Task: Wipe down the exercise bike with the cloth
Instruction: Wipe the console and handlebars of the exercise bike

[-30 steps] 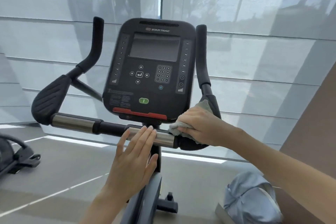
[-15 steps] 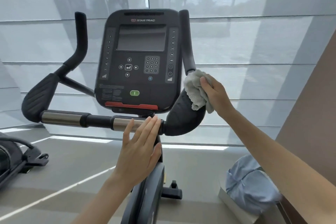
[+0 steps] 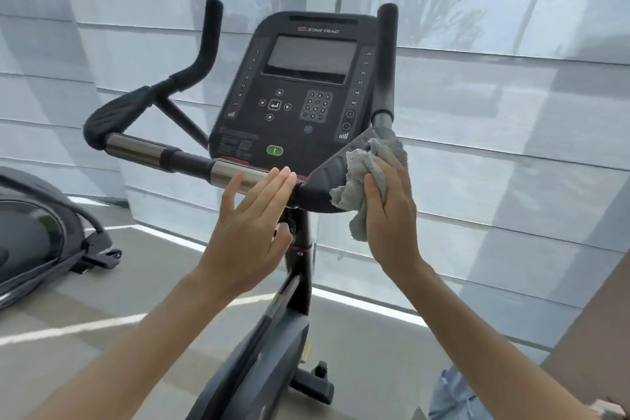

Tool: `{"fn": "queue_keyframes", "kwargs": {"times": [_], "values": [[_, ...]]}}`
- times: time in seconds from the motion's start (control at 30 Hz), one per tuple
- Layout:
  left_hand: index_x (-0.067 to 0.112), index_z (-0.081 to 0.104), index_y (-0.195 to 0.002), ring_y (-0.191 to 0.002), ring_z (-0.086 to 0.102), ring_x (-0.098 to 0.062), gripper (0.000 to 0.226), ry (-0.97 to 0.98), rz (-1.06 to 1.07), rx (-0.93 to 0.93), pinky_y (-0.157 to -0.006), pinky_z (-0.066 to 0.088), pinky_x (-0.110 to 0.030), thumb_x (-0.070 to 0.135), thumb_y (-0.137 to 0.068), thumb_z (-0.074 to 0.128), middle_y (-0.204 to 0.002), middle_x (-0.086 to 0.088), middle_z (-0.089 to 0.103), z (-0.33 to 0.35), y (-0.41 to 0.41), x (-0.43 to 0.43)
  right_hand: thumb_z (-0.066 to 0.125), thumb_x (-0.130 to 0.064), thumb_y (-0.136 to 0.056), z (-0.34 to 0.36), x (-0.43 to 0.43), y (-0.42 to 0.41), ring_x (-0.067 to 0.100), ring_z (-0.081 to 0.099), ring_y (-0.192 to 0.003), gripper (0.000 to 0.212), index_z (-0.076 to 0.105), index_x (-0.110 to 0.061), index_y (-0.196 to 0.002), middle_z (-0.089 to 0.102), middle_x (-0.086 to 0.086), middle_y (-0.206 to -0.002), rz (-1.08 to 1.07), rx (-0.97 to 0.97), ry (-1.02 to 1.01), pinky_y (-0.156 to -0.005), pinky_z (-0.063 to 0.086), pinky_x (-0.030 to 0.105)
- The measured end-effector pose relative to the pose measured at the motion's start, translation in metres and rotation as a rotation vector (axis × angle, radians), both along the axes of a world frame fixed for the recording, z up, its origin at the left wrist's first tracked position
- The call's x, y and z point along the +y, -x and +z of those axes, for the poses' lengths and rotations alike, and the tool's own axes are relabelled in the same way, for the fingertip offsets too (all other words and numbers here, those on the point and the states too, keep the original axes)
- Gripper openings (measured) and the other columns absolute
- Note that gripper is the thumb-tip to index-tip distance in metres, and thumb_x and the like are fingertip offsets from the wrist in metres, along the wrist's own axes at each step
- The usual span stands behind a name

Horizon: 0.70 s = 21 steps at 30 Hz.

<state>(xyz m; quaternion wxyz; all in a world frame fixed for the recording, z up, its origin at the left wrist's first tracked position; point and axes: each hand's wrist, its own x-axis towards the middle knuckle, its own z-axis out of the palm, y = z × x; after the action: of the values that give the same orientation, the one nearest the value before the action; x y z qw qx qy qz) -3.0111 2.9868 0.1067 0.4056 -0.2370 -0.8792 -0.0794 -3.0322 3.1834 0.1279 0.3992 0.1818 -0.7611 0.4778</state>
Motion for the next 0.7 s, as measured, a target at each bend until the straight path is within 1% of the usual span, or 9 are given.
{"fn": "queue_keyframes", "kwargs": {"times": [0.07, 0.13, 0.2, 0.27, 0.33, 0.43, 0.5, 0.57, 0.7], "values": [[0.007, 0.041, -0.14, -0.139, 0.032, -0.015, 0.055, -0.011, -0.013, 0.038, -0.117, 0.008, -0.049, 0.022, -0.089, 0.033, -0.146, -0.005, 0.043, -0.002, 0.004, -0.001, 0.038, -0.018, -0.098, -0.007, -0.002, 0.003, 0.015, 0.033, -0.135, 0.034, 0.052, -0.006, -0.128, 0.044, 0.005, -0.14, -0.022, 0.098, -0.016, -0.113, 0.024, 0.036], [0.008, 0.04, -0.141, -0.139, 0.03, -0.013, 0.055, -0.016, -0.024, 0.078, -0.118, 0.005, -0.049, 0.023, -0.089, 0.032, -0.147, -0.004, 0.042, -0.006, 0.009, -0.004, 0.039, -0.016, -0.098, -0.015, -0.006, 0.005, 0.019, 0.034, -0.134, 0.033, 0.052, -0.005, -0.126, 0.046, 0.008, -0.138, -0.057, 0.217, -0.072, -0.112, 0.026, 0.042], [0.007, 0.038, -0.143, -0.14, 0.029, -0.013, 0.056, 0.004, -0.047, 0.113, -0.117, 0.004, -0.05, 0.024, -0.09, 0.03, -0.148, -0.004, 0.04, -0.009, 0.014, -0.008, 0.041, -0.015, -0.098, -0.023, -0.01, 0.007, 0.025, 0.035, -0.132, 0.032, 0.051, -0.003, -0.126, 0.047, 0.012, -0.135, -0.101, 0.332, -0.117, -0.11, 0.026, 0.048], [0.007, 0.037, -0.143, -0.14, 0.029, -0.013, 0.056, 0.044, -0.071, 0.155, -0.117, 0.004, -0.051, 0.026, -0.091, 0.028, -0.149, -0.003, 0.038, -0.01, 0.019, -0.013, 0.041, -0.017, -0.098, -0.033, -0.016, 0.011, 0.03, 0.036, -0.132, 0.033, 0.051, -0.002, -0.126, 0.047, 0.014, -0.134, -0.149, 0.43, -0.153, -0.11, 0.023, 0.05], [0.009, 0.036, -0.144, -0.141, 0.027, -0.011, 0.057, 0.048, -0.104, 0.183, -0.117, 0.004, -0.051, 0.026, -0.091, 0.026, -0.149, -0.001, 0.037, -0.012, 0.023, -0.018, 0.04, -0.019, -0.097, -0.041, -0.022, 0.015, 0.033, 0.034, -0.132, 0.036, 0.049, -0.002, -0.127, 0.046, 0.017, -0.135, -0.196, 0.495, -0.172, -0.11, 0.021, 0.054], [0.011, 0.037, -0.144, -0.14, 0.027, -0.007, 0.057, -0.003, -0.16, 0.22, -0.118, 0.001, -0.047, 0.027, -0.091, 0.024, -0.149, 0.002, 0.038, -0.018, 0.028, -0.021, 0.042, -0.022, -0.096, -0.049, -0.035, 0.02, 0.037, 0.034, -0.132, 0.04, 0.05, 0.0, -0.128, 0.045, 0.021, -0.134, -0.295, 0.584, -0.217, -0.11, 0.018, 0.06], [0.012, 0.037, -0.144, -0.139, 0.028, -0.006, 0.056, -0.035, -0.194, 0.235, -0.118, 0.0, -0.044, 0.027, -0.092, 0.024, -0.148, 0.003, 0.039, -0.021, 0.031, -0.021, 0.05, -0.02, -0.095, -0.052, -0.044, 0.023, 0.039, 0.036, -0.13, 0.038, 0.053, 0.0, -0.127, 0.047, 0.023, -0.132, -0.39, 0.668, -0.296, -0.11, 0.016, 0.062], [0.013, 0.037, -0.144, -0.139, 0.028, -0.005, 0.056, -0.057, -0.224, 0.235, -0.119, 0.0, -0.043, 0.028, -0.092, 0.024, -0.148, 0.004, 0.038, -0.022, 0.033, -0.021, 0.058, -0.017, -0.091, -0.055, -0.052, 0.027, 0.041, 0.039, -0.128, 0.039, 0.055, -0.001, -0.126, 0.049, 0.023, -0.131, -0.489, 0.728, -0.367, -0.109, 0.018, 0.063], [0.013, 0.038, -0.144, -0.139, 0.029, -0.008, 0.056, -0.052, -0.26, 0.245, -0.118, 0.004, -0.048, 0.025, -0.091, 0.025, -0.148, 0.004, 0.038, -0.024, 0.035, -0.022, 0.064, -0.015, -0.088, -0.052, -0.057, 0.031, 0.04, 0.047, -0.123, 0.038, 0.059, -0.004, -0.124, 0.054, 0.022, -0.128, -0.638, 0.835, -0.497, -0.109, 0.026, 0.057]]}}
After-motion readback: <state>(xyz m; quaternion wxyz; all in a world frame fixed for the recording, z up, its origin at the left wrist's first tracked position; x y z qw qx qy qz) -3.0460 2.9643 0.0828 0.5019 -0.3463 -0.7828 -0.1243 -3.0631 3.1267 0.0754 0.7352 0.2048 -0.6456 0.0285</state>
